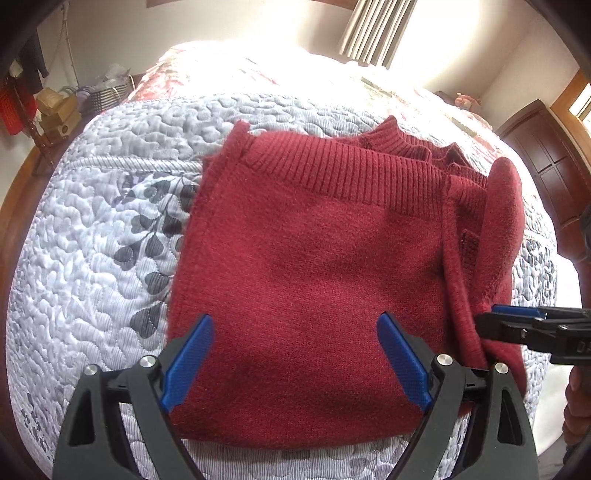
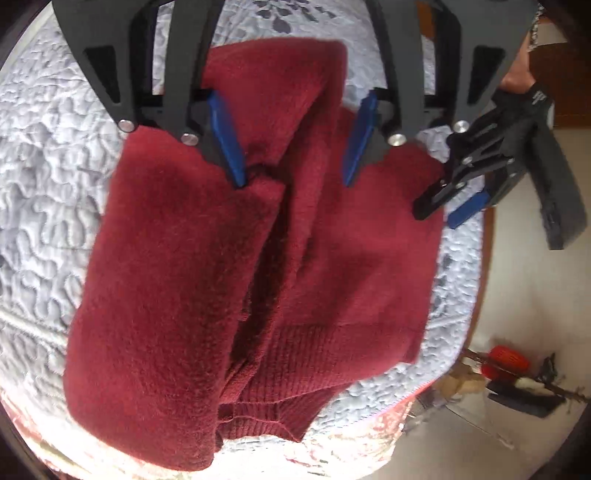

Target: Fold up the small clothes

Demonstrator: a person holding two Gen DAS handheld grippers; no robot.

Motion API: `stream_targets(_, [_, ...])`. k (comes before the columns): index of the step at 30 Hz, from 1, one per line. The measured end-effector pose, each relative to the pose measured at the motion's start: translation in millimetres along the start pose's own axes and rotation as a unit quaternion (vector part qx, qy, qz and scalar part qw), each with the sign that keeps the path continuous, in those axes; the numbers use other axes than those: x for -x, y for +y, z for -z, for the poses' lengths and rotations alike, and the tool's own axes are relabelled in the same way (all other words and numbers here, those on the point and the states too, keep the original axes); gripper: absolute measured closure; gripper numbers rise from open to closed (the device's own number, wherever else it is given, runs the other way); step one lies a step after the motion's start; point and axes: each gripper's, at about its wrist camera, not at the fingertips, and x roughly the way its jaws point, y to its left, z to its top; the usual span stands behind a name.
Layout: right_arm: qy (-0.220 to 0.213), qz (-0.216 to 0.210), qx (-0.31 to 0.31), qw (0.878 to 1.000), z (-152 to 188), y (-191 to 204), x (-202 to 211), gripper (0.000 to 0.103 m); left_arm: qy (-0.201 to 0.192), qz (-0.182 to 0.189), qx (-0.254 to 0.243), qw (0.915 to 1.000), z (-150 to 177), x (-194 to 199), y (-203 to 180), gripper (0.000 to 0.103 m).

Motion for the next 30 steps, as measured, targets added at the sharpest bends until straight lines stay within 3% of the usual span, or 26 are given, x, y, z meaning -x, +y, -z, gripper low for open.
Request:
stream_targets(4, [-0.020, -0.057, -0.003, 0.998, 9, -9, 27, 0.054, -0.003, 0.025, 0.009, 0.9996, -11, 2, -7, 0.013])
stream_targets(8, [-0.066, -0.011, 0.012, 0.998, 21, -24, 67, 0.053, -0.003, 0.069, 0.005, 0.9976, -22, 2, -30, 0.013])
stream_targets(12, [-0.090, 0.001, -0.020, 0.996, 33, -60, 89, 0.053, 0.011, 0.123, -0.010, 0.9923, -30, -7, -64, 0.012])
stream_targets(18, [-0.096, 0.008, -0.083, 0.992, 57, -119, 93, 0.053, 0.031, 0.175, -0.036, 0.9835, -33, -28, -109, 0.012])
stream_targets(26, [-0.105, 0.006, -0.103, 0.989, 75, -150, 96, 0.053, 0.077, 0.158, -0.050, 0.9833, -38, -64, -137, 0.013])
stream_targets(28, [-0.107, 0.008, -0.103, 0.989, 77, -153, 96, 0.053, 0.083, 0.165, -0.043, 0.9818, -38, -69, -139, 0.024])
stream_targets(30, [-0.109, 0.006, -0.107, 0.988, 79, -157, 98, 0.053, 0.088, 0.174, -0.037, 0.9802, -40, -71, -142, 0.044])
